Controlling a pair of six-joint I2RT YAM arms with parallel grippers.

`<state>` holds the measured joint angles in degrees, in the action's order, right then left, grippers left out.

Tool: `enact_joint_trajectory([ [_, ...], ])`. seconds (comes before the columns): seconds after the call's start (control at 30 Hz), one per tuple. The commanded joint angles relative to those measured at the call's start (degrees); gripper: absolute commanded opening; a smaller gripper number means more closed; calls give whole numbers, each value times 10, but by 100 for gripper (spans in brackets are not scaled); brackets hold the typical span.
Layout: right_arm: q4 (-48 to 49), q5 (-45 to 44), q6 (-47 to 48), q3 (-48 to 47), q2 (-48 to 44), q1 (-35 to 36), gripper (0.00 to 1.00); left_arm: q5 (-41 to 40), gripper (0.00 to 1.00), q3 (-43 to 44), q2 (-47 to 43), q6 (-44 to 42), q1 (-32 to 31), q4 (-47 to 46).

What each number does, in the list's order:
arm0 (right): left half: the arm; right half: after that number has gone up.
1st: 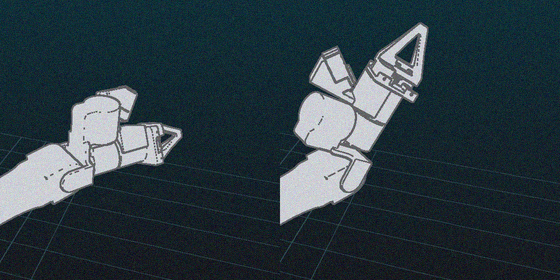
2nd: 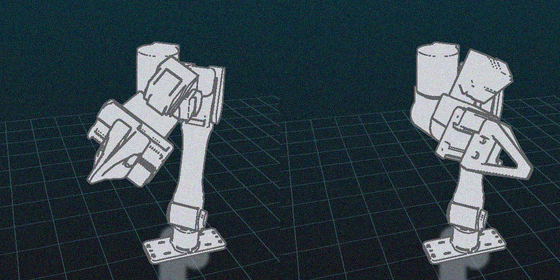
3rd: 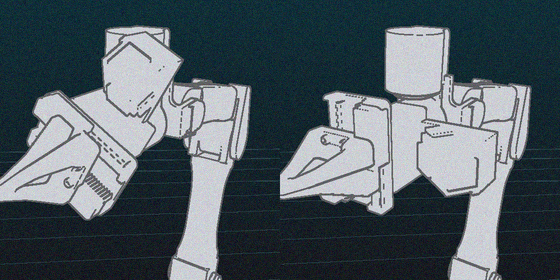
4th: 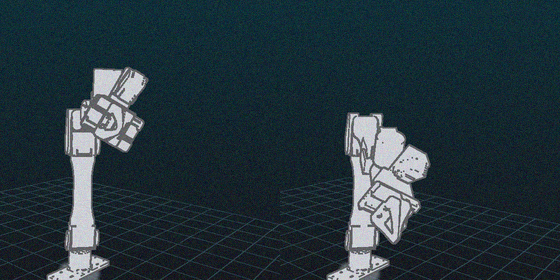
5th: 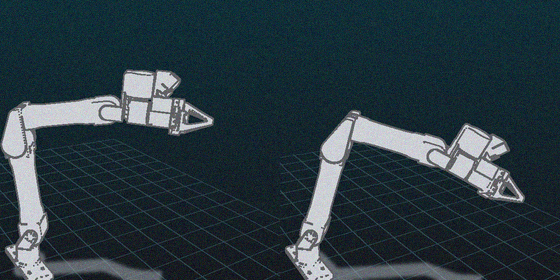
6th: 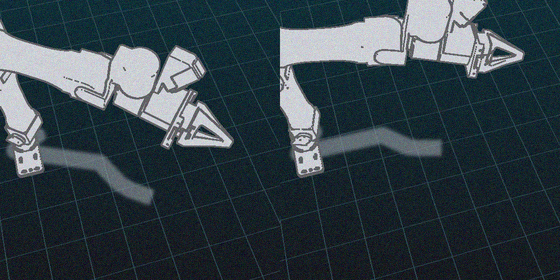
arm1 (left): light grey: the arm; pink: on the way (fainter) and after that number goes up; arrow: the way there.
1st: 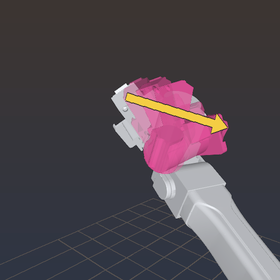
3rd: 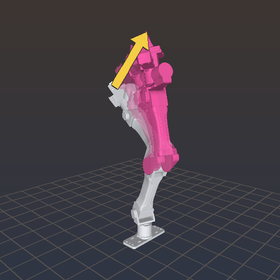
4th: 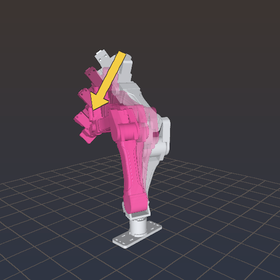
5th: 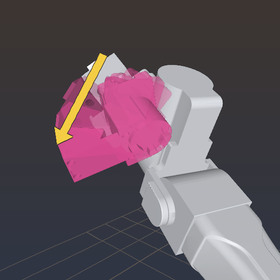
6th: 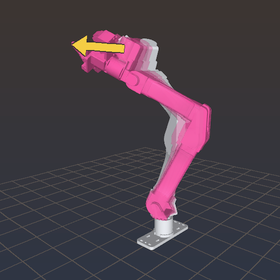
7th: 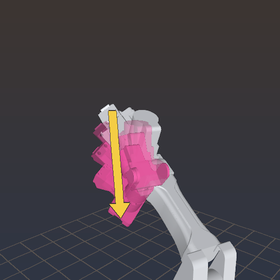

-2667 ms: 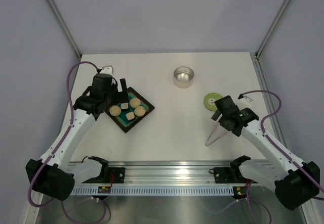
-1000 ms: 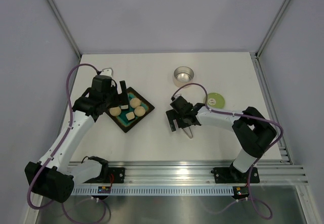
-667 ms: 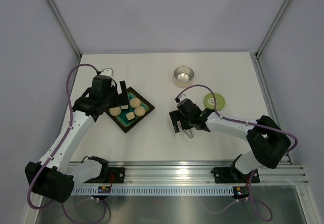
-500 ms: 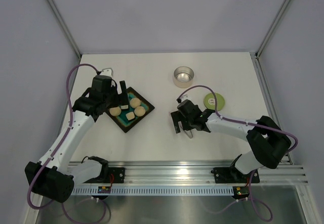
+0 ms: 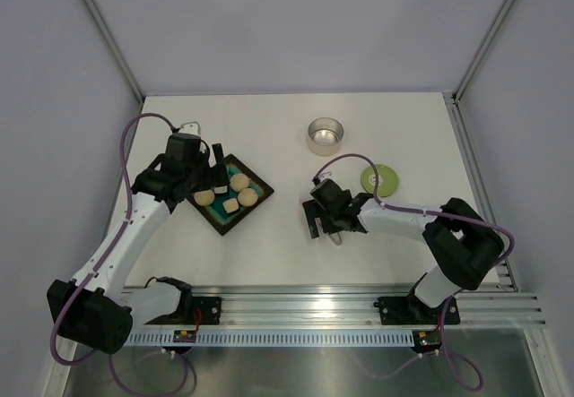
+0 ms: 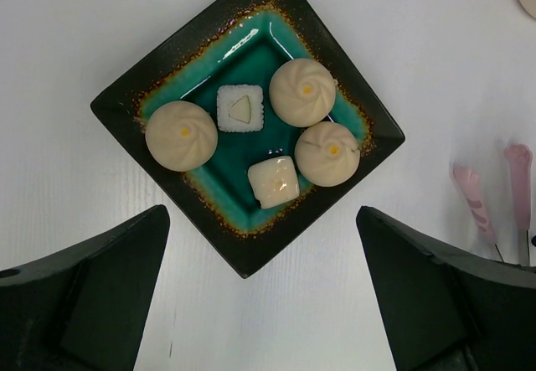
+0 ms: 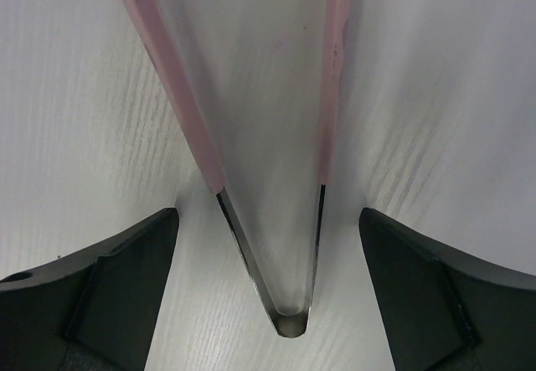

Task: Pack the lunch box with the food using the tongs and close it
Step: Move the clamp to the center of the board, then adjust the clamp at the center of the board.

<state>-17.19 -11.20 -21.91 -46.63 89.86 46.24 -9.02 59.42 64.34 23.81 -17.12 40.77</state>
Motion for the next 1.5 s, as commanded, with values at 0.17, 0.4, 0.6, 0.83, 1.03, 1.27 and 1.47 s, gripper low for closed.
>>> enact_joint_trajectory([
  [0.17,16,1,-4,-36,37,2,85,-6,99,13,-4,5,2,-8],
  [0.4,25,12,1,-40,42,1,73,-4,99,11,-4,6,2,-10],
  [0.6,20,24,6,-52,44,1,58,-5,99,10,-4,7,2,-10],
  [0.83,18,33,2,-55,43,1,51,-6,99,7,-4,6,2,-11],
  [1.03,-6,40,-1,-70,35,1,22,-6,99,8,-4,6,2,-12],
  [1.27,-90,72,20,-144,0,1,18,-14,99,15,-5,4,2,-6],
  [1.47,-206,144,64,-261,24,1,19,-19,99,22,-12,4,2,-4],
])
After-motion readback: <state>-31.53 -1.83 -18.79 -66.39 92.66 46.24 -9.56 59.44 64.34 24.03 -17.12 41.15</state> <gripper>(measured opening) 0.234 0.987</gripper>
